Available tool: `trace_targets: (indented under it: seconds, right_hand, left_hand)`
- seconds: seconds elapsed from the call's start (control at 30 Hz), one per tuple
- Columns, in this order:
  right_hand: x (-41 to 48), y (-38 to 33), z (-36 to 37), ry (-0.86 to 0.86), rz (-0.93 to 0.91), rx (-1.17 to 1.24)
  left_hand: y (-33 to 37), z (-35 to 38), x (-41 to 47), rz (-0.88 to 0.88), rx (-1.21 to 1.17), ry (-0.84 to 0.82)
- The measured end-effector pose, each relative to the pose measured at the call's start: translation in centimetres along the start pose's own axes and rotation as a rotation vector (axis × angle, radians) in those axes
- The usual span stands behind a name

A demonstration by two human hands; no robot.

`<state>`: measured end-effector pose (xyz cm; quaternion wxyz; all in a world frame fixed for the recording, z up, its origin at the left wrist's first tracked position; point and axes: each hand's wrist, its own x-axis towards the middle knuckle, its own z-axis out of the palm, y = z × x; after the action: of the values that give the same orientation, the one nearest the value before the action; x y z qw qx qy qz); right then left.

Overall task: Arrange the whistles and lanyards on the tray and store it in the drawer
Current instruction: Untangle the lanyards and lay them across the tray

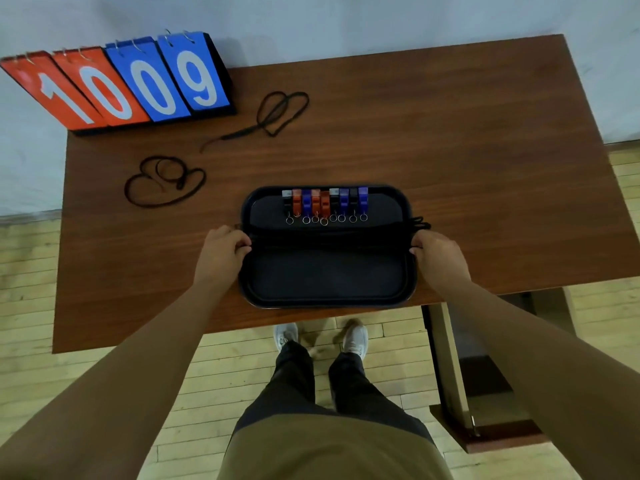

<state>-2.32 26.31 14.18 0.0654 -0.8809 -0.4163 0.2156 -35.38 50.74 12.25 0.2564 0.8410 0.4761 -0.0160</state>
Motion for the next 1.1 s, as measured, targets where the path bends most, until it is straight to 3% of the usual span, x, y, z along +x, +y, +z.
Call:
trace_targets:
  seconds: [0.37, 0.7, 1.1]
  right_hand:
    - [0.8, -0.5, 1.4, 0.099, -0.013, -0.08]
    - [0.9, -2.2, -0.7, 0.15, -0.01, -0.052]
    - [10.9, -16.2, -5.2, 0.157, -0.183, 0.027]
  left_hand:
    - [0.3, 0.5, 0.5, 0.026, 0.058, 0.125]
    - [0.1, -2.0, 0.1, -0.02, -0.074, 0.117]
    - [2.1, -9.3, 9.9, 0.022, -0.105, 0.16]
